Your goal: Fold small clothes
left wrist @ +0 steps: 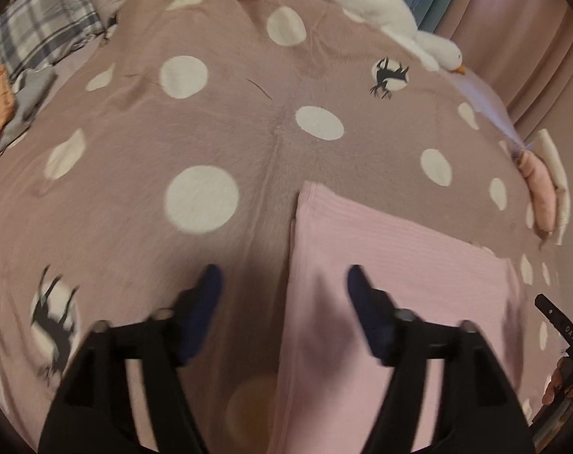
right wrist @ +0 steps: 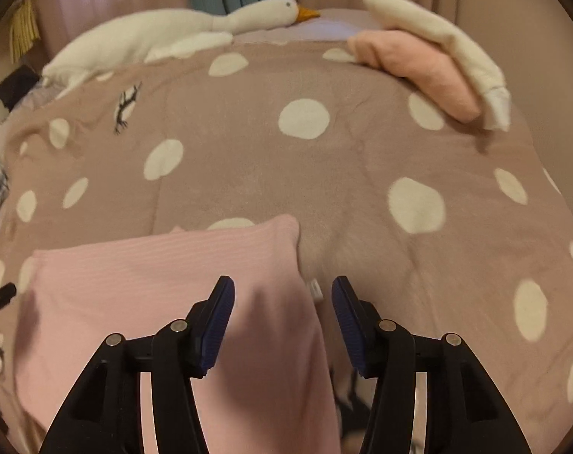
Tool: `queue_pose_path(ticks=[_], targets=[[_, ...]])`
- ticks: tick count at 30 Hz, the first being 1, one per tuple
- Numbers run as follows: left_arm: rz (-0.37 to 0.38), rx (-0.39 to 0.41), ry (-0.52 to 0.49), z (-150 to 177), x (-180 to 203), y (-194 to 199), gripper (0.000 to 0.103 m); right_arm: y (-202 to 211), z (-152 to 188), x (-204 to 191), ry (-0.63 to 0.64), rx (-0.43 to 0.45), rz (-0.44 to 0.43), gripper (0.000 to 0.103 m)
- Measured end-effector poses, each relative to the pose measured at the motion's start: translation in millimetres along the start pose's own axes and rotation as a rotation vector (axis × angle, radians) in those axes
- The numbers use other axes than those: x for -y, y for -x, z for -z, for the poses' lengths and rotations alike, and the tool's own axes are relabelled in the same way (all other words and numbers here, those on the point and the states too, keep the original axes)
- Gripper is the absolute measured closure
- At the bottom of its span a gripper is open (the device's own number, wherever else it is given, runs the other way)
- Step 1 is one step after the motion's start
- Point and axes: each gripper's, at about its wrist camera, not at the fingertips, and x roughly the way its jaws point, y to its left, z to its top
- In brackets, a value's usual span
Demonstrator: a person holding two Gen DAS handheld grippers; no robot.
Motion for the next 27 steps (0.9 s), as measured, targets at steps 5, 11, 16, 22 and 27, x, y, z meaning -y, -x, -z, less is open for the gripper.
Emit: queue_pose_path(ticks=[5, 11, 16, 22, 27], targets=[[0.065, -0.02, 0.047, 38, -9, 21, 0.03, 33, 44, 21, -0.154, 0.002, -0.126, 0.037], [0.104, -0.063, 0.073, 83, -14, 23, 0.031, 37, 98, 33, -0.241, -0.028, -0.072, 0.037], [0.177, -0.105, 0.097, 102, -10, 14, 0.032, 26, 121, 37, -0.308, -0.08, -0.049, 0.037], [0.252, -0.12, 0.12, 102, 0, -3, 0.045, 18, 119, 33, -0.338, -0.059, -0.132, 0.043], [0.25, -0.111, 0.143, 91, 4, -18, 0.062, 0, 113, 34, -0.39, -0.042, -0.167, 0.059]])
